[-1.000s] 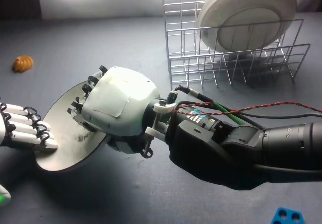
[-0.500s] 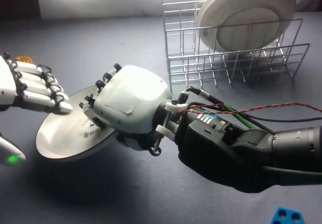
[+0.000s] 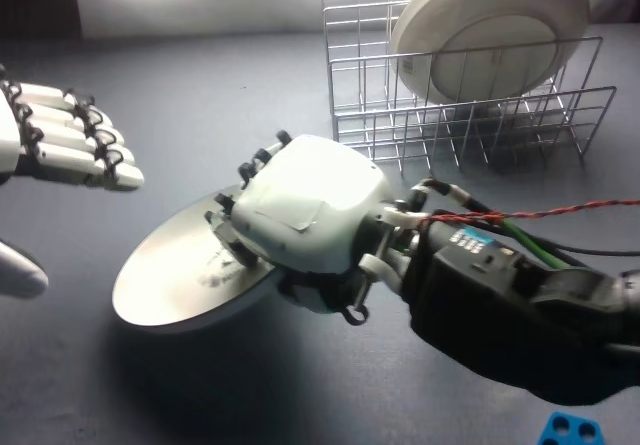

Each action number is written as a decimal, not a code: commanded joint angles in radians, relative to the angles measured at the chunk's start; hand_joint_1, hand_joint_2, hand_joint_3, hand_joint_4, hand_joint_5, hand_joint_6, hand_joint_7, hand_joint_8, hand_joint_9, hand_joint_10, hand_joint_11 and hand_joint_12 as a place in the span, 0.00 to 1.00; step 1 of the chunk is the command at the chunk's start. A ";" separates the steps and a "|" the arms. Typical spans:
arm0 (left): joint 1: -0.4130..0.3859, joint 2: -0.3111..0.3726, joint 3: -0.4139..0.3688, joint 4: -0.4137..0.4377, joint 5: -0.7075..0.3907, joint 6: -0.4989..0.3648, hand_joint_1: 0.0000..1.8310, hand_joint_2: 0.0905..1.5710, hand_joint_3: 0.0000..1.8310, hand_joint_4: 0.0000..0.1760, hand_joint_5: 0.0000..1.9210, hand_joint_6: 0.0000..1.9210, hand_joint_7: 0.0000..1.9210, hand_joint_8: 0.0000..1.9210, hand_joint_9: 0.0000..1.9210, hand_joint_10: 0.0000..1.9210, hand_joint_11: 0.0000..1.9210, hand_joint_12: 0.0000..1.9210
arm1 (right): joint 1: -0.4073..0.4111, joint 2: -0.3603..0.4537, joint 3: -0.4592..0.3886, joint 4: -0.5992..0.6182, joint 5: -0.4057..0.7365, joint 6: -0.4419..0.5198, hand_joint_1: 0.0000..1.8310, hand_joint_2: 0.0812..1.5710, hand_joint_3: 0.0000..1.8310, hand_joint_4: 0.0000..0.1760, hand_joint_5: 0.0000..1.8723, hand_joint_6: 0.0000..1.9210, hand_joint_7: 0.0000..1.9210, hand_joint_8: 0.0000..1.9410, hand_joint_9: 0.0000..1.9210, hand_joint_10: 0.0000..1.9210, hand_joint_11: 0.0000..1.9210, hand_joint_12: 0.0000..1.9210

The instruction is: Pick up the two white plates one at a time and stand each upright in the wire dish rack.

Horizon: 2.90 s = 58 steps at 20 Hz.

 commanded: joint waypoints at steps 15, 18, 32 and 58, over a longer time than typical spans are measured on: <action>-0.012 0.010 0.029 -0.059 -0.036 -0.023 0.00 0.66 0.00 0.00 0.09 0.00 0.10 0.00 0.09 0.00 0.00 0.19 | 0.250 0.267 -0.309 0.236 -0.010 -0.032 0.75 0.70 0.00 0.00 0.49 0.57 0.50 0.51 0.47 0.63 0.36 0.70; -0.011 0.010 0.024 -0.047 -0.035 -0.023 0.00 0.66 0.00 0.00 0.09 0.00 0.09 0.00 0.08 0.00 0.00 0.18 | 0.310 0.300 -0.327 0.423 -0.061 -0.084 0.75 0.70 0.00 0.00 0.50 0.55 0.50 0.51 0.47 0.63 0.36 0.71; 0.026 0.015 0.025 -0.047 -0.028 -0.023 0.00 0.66 0.00 0.00 0.09 0.00 0.10 0.00 0.09 0.00 0.00 0.20 | 0.547 0.391 -0.302 0.920 -0.178 -0.139 0.75 0.70 0.00 0.00 0.49 0.57 0.51 0.50 0.46 0.62 0.36 0.70; 0.042 0.024 0.024 -0.048 -0.034 -0.023 0.00 0.66 0.00 0.00 0.08 0.00 0.09 0.00 0.08 0.00 0.00 0.16 | 0.554 0.492 -0.175 1.172 -0.086 -0.196 0.75 0.69 0.00 0.00 0.51 0.55 0.52 0.48 0.47 0.61 0.35 0.71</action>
